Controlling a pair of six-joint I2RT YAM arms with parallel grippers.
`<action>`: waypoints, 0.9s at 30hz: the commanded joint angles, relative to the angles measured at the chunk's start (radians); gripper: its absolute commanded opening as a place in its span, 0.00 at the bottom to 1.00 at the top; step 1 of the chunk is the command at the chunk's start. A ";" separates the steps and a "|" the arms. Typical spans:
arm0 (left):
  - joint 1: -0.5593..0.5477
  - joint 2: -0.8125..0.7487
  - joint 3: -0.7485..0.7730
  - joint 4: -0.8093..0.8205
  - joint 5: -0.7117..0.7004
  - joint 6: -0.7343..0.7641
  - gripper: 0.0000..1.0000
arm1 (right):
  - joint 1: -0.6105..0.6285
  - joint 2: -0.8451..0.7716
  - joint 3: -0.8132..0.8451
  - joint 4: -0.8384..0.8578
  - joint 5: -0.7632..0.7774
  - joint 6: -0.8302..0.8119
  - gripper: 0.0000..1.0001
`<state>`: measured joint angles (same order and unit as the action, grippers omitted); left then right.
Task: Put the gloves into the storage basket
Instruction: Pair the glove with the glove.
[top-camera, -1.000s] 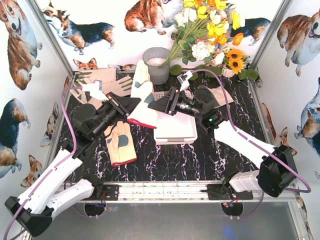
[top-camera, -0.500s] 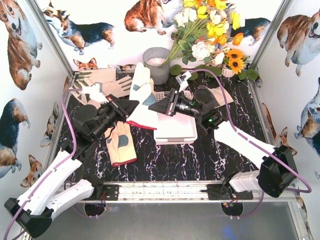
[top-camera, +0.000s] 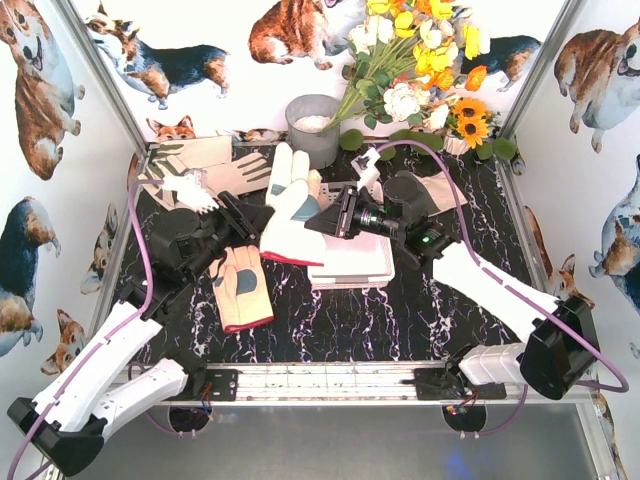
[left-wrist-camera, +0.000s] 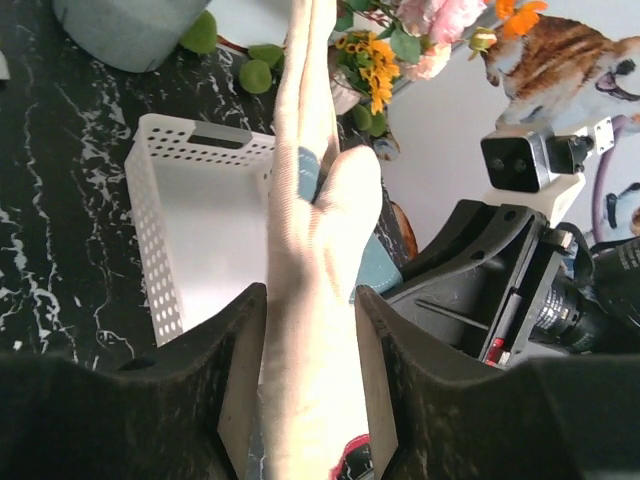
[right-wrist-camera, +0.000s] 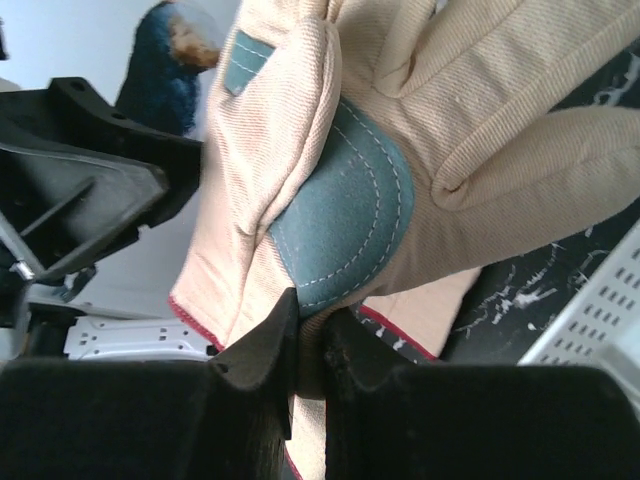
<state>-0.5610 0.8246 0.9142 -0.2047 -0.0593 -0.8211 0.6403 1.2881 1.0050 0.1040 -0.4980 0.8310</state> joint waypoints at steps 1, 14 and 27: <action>0.009 -0.021 0.071 -0.084 -0.080 0.081 0.39 | 0.002 -0.056 0.099 -0.129 0.065 -0.131 0.00; 0.009 -0.006 0.117 -0.141 -0.022 0.133 0.57 | 0.129 0.042 0.267 -0.463 0.244 -0.379 0.00; 0.009 0.087 0.056 -0.044 0.108 0.082 0.58 | 0.193 0.068 0.276 -0.492 0.277 -0.446 0.00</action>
<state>-0.5587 0.8951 0.9970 -0.3168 -0.0059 -0.7212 0.8185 1.3506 1.2266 -0.4229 -0.2573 0.4217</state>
